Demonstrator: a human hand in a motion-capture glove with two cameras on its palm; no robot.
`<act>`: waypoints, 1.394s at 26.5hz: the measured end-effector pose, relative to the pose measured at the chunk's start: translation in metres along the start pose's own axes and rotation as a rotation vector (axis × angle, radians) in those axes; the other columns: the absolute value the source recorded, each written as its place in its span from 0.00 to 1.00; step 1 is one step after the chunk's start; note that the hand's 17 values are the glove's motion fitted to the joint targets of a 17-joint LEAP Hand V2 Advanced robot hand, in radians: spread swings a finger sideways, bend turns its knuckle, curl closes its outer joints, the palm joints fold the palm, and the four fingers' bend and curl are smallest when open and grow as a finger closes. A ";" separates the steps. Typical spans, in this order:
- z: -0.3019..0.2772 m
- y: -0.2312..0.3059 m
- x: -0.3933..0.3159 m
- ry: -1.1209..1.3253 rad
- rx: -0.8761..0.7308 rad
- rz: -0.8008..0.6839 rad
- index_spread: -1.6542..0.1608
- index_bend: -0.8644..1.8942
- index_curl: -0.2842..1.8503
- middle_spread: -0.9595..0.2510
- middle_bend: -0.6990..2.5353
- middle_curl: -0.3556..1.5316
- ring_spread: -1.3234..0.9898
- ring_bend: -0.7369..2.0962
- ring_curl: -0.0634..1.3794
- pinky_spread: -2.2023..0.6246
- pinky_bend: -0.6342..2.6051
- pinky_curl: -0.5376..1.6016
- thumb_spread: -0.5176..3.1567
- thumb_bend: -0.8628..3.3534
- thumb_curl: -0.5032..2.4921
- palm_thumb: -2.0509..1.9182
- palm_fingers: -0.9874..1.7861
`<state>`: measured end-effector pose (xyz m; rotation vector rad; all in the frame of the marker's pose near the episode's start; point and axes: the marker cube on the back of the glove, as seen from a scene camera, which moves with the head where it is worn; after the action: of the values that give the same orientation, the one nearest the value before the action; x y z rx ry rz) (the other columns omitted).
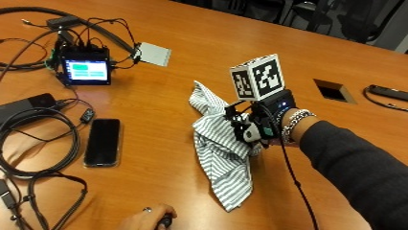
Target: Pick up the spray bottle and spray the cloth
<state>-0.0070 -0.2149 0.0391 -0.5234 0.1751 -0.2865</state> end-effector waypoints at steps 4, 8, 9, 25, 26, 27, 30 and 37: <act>-0.011 0.010 -0.010 -0.093 0.036 -0.060 0.76 0.39 0.40 0.63 0.39 0.46 0.50 0.50 0.36 0.68 0.35 0.44 0.48 0.20 0.38 0.71 0.85; -0.041 0.022 -0.024 -0.236 0.138 -0.155 0.76 0.39 0.40 0.63 0.39 0.46 0.50 0.50 0.36 0.68 0.35 0.44 0.48 0.20 0.39 0.71 0.85; -0.050 0.024 -0.028 -0.288 0.170 -0.186 0.76 0.39 0.40 0.63 0.39 0.45 0.50 0.50 0.36 0.68 0.35 0.44 0.48 0.20 0.39 0.71 0.85; -0.086 -0.032 -0.051 -1.030 0.861 -0.323 0.76 0.37 0.40 0.64 0.37 0.45 0.51 0.48 0.35 0.69 0.36 0.44 0.52 0.21 0.38 0.70 0.82; -0.081 -0.038 -0.050 -1.050 0.916 -0.300 0.76 0.37 0.40 0.64 0.37 0.45 0.51 0.48 0.35 0.69 0.36 0.44 0.53 0.21 0.38 0.70 0.81; -0.075 -0.043 -0.049 -1.073 0.970 -0.272 0.76 0.37 0.40 0.64 0.37 0.45 0.51 0.48 0.35 0.69 0.36 0.44 0.53 0.21 0.38 0.70 0.81; -0.052 -0.055 -0.041 -1.139 1.112 -0.156 0.76 0.37 0.40 0.64 0.37 0.45 0.52 0.48 0.35 0.69 0.36 0.44 0.54 0.21 0.37 0.70 0.81; -0.013 -0.069 -0.023 -1.109 1.274 0.056 0.76 0.37 0.39 0.64 0.36 0.45 0.52 0.47 0.35 0.69 0.36 0.44 0.56 0.22 0.36 0.71 0.81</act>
<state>-0.0473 -0.2708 0.0651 0.6355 -1.0282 0.0171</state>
